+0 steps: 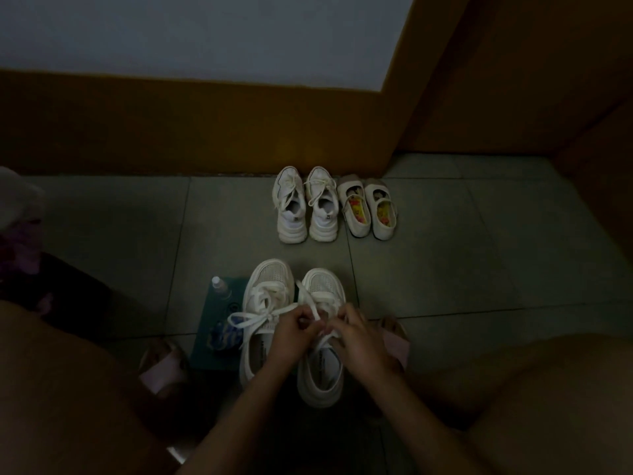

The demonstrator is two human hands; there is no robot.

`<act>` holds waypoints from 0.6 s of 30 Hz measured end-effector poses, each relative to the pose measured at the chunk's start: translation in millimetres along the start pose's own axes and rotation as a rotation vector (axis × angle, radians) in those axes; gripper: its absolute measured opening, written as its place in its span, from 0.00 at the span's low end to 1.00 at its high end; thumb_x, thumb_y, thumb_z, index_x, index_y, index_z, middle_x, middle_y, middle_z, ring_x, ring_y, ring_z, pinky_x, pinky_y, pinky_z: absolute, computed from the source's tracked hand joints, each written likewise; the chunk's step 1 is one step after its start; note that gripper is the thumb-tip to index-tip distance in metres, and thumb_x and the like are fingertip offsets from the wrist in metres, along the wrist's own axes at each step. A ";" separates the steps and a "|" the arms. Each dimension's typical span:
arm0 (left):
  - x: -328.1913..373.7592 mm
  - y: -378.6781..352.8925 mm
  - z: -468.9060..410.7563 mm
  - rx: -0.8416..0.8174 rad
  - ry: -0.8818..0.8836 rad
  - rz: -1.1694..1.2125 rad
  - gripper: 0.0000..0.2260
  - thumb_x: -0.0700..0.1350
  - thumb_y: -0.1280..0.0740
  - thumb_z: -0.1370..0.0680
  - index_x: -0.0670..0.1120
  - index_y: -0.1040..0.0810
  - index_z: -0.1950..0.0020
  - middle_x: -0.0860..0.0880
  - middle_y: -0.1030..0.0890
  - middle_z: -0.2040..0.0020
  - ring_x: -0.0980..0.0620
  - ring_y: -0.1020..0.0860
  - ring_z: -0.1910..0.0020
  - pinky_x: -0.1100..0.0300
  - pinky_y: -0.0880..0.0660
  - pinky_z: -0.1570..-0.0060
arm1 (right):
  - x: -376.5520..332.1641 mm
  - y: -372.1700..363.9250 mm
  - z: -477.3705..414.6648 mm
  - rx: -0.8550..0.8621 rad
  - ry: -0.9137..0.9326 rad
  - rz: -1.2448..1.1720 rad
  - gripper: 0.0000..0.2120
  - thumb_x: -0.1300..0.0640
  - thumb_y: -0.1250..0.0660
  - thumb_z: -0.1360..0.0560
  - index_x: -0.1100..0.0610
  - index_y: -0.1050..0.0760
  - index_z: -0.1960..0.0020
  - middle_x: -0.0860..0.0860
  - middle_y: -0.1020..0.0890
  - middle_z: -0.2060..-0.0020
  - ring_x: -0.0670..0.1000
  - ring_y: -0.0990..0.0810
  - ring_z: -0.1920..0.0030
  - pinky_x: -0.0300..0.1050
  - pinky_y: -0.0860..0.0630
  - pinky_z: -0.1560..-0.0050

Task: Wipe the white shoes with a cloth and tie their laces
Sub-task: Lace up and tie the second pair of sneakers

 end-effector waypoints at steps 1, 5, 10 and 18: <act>0.3 0.1 0.3 0.004 -0.003 0.001 0.06 0.38 0.31 0.25 0.39 0.20 0.50 0.44 0.17 0.57 0.54 0.20 0.59 0.64 0.24 0.57 | 0.0 -2.0 -0.1 0.013 0.010 -0.002 0.10 0.58 0.35 0.25 0.52 0.26 0.45 0.52 0.31 0.46 0.51 0.28 0.45 0.40 0.33 0.54; 1.4 -0.3 3.2 0.051 0.016 -0.027 0.06 0.42 0.32 0.25 0.42 0.20 0.50 0.47 0.18 0.57 0.60 0.22 0.61 0.75 0.28 0.63 | 2.2 -6.9 1.7 0.003 0.038 0.087 0.14 0.57 0.38 0.24 0.51 0.29 0.39 0.53 0.31 0.44 0.53 0.28 0.45 0.46 0.30 0.53; 4.5 -3.2 4.5 0.137 0.034 -0.082 0.06 0.44 0.32 0.24 0.45 0.24 0.60 0.52 0.23 0.66 0.60 0.25 0.66 0.75 0.31 0.70 | 4.5 -12.7 3.3 0.000 0.035 0.120 0.13 0.55 0.41 0.22 0.52 0.29 0.38 0.53 0.31 0.42 0.53 0.28 0.43 0.46 0.30 0.50; 6.5 1.0 8.7 0.195 -0.029 -0.048 0.08 0.41 0.35 0.23 0.44 0.22 0.62 0.49 0.24 0.70 0.62 0.27 0.73 0.69 0.32 0.70 | 21.3 -13.9 -6.0 0.144 -0.214 -0.502 0.07 0.61 0.35 0.24 0.55 0.29 0.59 0.51 0.28 0.57 0.41 0.28 0.63 0.30 0.33 0.60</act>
Point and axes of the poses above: each hand's wrist, its own z-axis away from the middle knuckle, its own y-axis out of the back of the hand, x = y × z, the point moved 5 cm from there along -z, towards the middle knuckle
